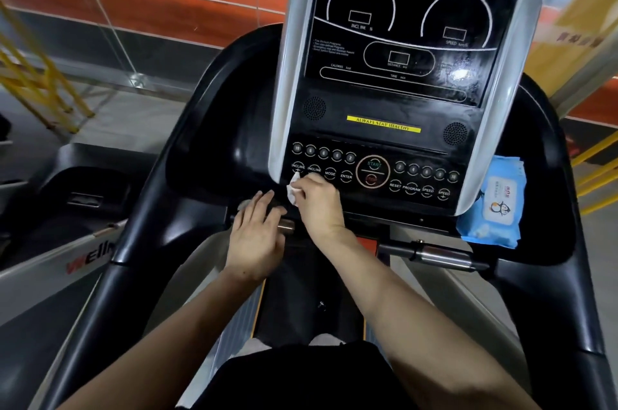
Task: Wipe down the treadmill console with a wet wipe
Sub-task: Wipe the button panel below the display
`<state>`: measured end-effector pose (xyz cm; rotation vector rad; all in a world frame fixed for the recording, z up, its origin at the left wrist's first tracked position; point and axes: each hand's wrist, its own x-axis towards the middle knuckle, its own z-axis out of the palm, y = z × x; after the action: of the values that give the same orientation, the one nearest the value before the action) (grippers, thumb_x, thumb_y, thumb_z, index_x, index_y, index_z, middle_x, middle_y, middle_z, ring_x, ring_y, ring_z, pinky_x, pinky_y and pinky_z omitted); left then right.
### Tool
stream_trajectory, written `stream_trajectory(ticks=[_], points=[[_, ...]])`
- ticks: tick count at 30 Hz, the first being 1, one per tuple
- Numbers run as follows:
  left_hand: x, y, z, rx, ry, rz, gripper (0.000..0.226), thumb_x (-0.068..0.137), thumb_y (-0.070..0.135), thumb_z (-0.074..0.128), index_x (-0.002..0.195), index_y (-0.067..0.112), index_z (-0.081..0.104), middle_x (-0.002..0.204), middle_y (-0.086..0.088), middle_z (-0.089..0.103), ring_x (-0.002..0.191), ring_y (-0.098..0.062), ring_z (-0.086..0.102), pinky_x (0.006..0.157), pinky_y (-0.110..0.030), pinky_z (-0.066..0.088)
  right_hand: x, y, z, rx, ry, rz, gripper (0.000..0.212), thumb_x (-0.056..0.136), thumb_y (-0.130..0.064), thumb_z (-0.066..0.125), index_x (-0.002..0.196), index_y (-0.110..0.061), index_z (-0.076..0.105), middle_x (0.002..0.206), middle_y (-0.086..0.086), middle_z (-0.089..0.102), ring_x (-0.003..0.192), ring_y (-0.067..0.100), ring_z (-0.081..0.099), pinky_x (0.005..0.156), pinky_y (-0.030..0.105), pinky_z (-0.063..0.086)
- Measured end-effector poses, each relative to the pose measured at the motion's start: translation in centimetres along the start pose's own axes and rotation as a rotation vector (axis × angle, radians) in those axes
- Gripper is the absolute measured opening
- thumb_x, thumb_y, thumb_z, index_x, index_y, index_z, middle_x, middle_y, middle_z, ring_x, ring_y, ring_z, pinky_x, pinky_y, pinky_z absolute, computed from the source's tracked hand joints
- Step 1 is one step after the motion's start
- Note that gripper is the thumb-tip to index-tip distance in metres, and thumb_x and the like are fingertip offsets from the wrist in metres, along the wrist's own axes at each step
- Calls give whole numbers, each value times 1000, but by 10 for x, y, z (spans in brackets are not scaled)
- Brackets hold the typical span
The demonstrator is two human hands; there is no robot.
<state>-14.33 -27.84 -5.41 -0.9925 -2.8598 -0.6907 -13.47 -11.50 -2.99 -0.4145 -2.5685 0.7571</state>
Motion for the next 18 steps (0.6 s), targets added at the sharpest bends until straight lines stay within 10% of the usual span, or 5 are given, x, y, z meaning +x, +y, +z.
stream_trajectory(ticks=[6,18], points=[[-4,-17,-9,-6,-15,-14,50,81,20,46,128,18,61,161,-12,41,154,-29,26,121,-51,29,-15,12,-29,61,115,44,10,89,-10,71,96,-15,76,97,-5,68,84,10,63,78,20,50],[3,-28,-9,-56,-14,1,42,89,13,56,131,20,60,163,-8,37,157,-25,20,125,-48,24,-32,31,-36,-57,161,173,10,87,-2,73,93,-9,77,94,4,68,74,22,68,68,28,55]])
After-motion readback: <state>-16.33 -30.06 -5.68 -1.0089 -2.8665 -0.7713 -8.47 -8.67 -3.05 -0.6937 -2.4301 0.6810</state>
